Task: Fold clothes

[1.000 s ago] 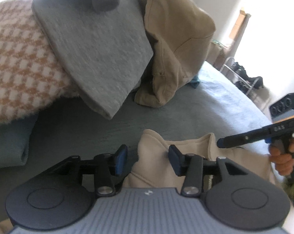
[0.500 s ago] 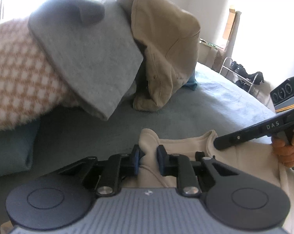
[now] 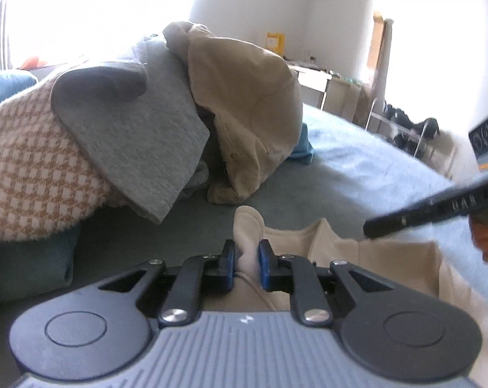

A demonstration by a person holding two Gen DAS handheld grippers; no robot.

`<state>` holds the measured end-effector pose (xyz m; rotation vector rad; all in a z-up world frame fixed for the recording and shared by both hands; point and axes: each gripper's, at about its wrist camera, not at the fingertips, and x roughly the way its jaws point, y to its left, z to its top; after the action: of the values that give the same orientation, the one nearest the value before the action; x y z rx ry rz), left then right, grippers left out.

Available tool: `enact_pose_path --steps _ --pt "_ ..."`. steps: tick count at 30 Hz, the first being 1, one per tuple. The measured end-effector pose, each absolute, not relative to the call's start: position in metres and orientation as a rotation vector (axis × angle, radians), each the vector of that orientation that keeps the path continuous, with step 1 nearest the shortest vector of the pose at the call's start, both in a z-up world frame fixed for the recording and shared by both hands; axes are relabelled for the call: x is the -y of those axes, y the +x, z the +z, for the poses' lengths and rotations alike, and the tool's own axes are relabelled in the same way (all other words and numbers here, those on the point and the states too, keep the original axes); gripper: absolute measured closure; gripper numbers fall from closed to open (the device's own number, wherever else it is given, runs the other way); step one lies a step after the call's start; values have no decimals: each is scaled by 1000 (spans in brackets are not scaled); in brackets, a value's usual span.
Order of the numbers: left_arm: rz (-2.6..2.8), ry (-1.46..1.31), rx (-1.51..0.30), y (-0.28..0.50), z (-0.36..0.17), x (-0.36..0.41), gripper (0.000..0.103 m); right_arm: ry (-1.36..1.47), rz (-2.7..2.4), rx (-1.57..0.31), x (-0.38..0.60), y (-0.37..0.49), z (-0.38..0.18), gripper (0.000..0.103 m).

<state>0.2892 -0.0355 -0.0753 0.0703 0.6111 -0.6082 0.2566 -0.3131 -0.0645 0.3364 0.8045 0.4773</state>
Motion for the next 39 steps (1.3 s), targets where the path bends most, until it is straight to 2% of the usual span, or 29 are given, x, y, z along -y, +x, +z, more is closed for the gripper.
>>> enact_pose_path --steps 3,5,6,7,9,17,22,23,27,31,34,39 --pt "-584 63 -636 295 -77 37 87 432 451 -805 333 261 -68 97" --pt "-573 60 -645 299 -80 37 87 451 432 -825 342 272 -73 85" --pt "-569 59 -647 301 -82 38 87 460 422 -834 347 277 -76 71" --pt "-567 58 -649 303 -84 38 87 485 442 -856 350 284 -81 65" --pt "-565 60 -654 307 -89 38 87 519 476 -894 352 295 -92 60" --pt "-561 45 -683 321 -110 35 87 535 574 -967 339 320 -123 58" --pt "-562 37 -684 321 -111 34 87 510 562 -979 336 319 -121 89" --pt "-561 39 -684 321 -111 34 87 517 557 -982 339 318 -120 89" --pt "-560 39 -683 320 -110 34 87 541 474 -954 355 317 -117 84" --pt "-564 32 -687 322 -111 33 86 640 461 -1019 367 322 -128 63" --pt "-567 19 -692 324 -112 31 86 701 488 -1031 364 329 -135 54" --pt "-565 13 -695 325 -114 31 86 751 537 -1050 347 339 -141 53"
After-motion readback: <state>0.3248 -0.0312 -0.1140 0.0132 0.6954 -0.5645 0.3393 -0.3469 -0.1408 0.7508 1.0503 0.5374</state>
